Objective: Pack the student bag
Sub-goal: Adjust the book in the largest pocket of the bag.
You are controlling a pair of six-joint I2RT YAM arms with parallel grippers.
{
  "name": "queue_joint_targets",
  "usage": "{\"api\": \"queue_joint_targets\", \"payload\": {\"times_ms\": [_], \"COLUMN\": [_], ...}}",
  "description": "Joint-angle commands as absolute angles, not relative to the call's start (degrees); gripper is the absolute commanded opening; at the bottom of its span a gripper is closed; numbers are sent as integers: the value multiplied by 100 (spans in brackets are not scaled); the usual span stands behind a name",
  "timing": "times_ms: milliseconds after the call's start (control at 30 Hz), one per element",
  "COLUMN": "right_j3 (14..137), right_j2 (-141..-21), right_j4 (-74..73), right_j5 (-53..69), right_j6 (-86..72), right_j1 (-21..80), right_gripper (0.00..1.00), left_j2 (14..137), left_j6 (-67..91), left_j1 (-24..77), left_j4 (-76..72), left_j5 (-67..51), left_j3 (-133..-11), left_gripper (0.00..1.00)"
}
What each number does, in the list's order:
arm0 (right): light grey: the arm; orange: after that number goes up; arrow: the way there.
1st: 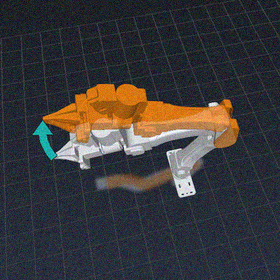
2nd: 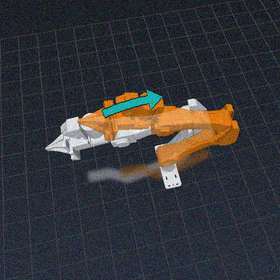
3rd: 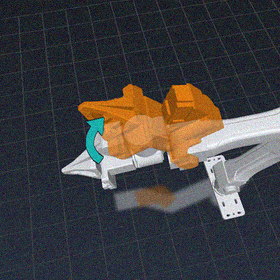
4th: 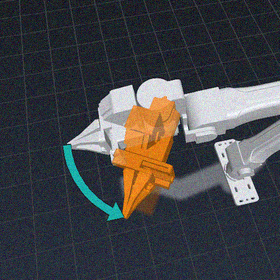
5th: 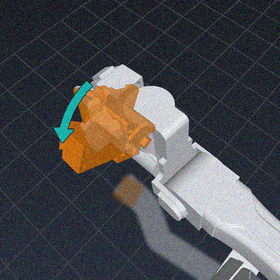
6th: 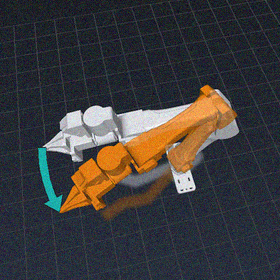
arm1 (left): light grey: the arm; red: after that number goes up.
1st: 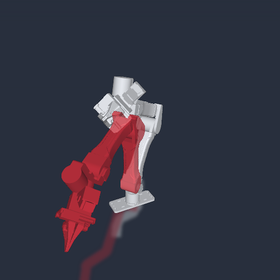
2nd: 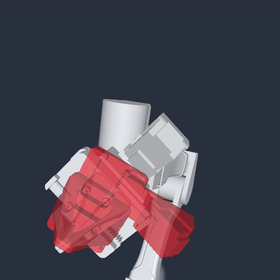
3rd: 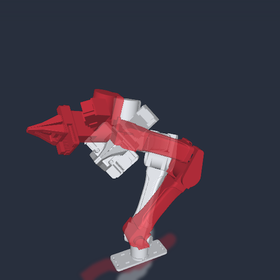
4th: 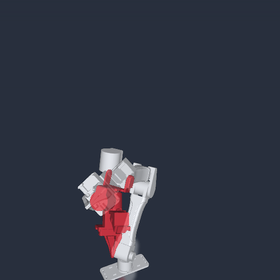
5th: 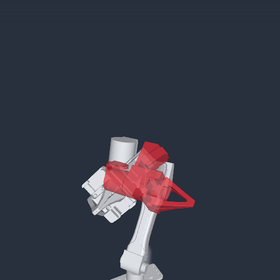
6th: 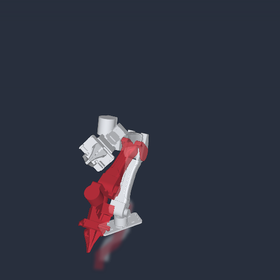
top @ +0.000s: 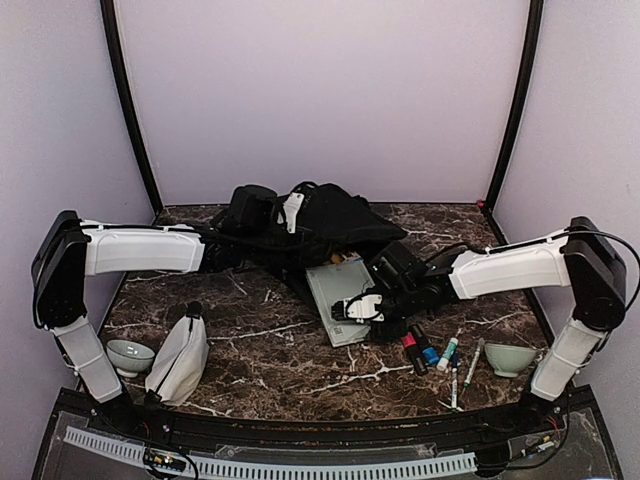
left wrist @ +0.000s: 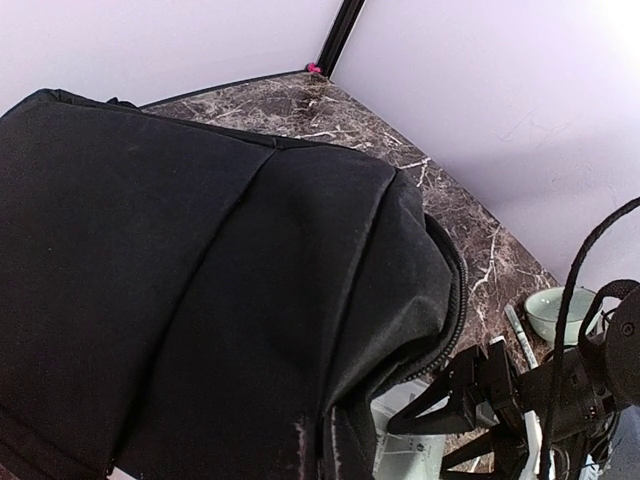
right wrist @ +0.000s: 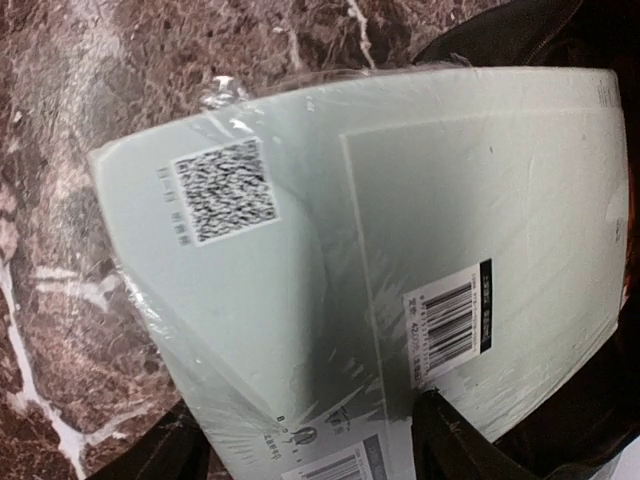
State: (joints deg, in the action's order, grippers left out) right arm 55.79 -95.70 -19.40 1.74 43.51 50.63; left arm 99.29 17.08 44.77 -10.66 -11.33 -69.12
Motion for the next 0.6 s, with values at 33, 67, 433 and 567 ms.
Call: {"api": "queue_joint_targets", "payload": {"times_ms": [33,67,433,567], "right_j3": [6046,6112,6565,6530], "right_j2": [-9839,-9876,-10688,-10890], "right_j4": [-982,-919,385,853], "right_j5": [-438,-507,-1598,-1825], "right_j6": [3848,3805,4854,5649], "right_j1": [5027,5005,4886,4766], "right_gripper": [63,61,57,57], "left_j2": [9536,9536,9577,9572], "left_j6": [1653,1650,1435,1424], "left_j1": [4456,4456,4456,4456], "left_j4": [-1312,-1297,-954,-868], "left_j5": [-1360,-1374,-1546,-1586], "left_j3": [-7004,-7011,-7296,-7361], "left_gripper": [0,0,0,0]}}
